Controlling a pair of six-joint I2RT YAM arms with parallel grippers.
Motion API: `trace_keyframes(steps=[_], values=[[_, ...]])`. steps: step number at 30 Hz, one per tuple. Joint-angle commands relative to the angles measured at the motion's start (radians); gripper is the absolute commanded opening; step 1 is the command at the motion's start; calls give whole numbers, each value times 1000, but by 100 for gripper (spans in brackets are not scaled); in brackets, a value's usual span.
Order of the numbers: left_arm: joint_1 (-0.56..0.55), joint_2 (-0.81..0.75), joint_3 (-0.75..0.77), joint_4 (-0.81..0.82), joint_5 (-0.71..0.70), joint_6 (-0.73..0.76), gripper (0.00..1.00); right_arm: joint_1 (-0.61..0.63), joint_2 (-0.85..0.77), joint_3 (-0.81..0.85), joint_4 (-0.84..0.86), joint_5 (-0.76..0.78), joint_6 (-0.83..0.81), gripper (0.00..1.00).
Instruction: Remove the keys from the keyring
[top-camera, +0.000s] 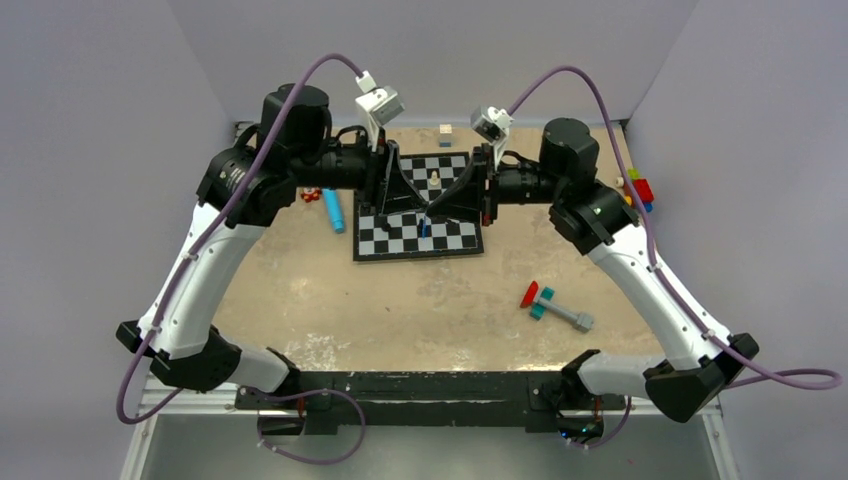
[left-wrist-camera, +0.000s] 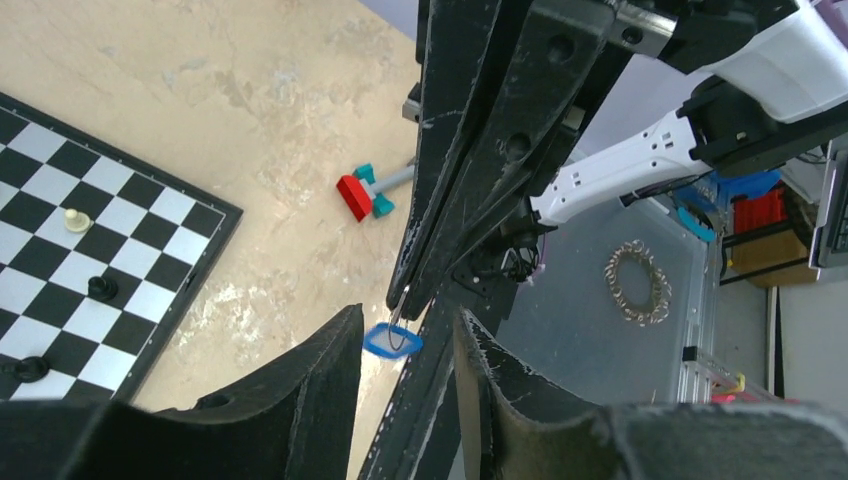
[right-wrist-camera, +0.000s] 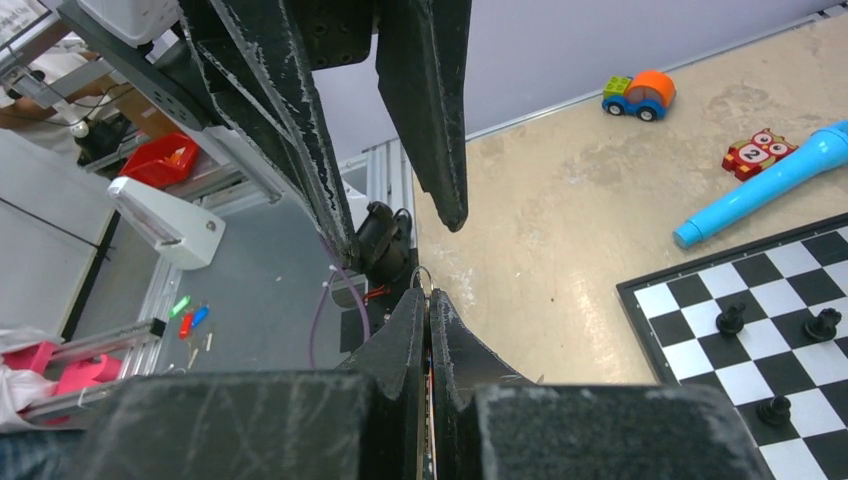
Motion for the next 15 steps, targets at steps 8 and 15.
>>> trace_keyframes(steps=[8, 15], values=[[4, -15, -21, -33, 28, 56, 30, 0, -27, 52, 18, -28, -17, 0], [4, -9, -33, -35, 43, 56, 26, 1, -20, 51, 83, -50, 30, 0]])
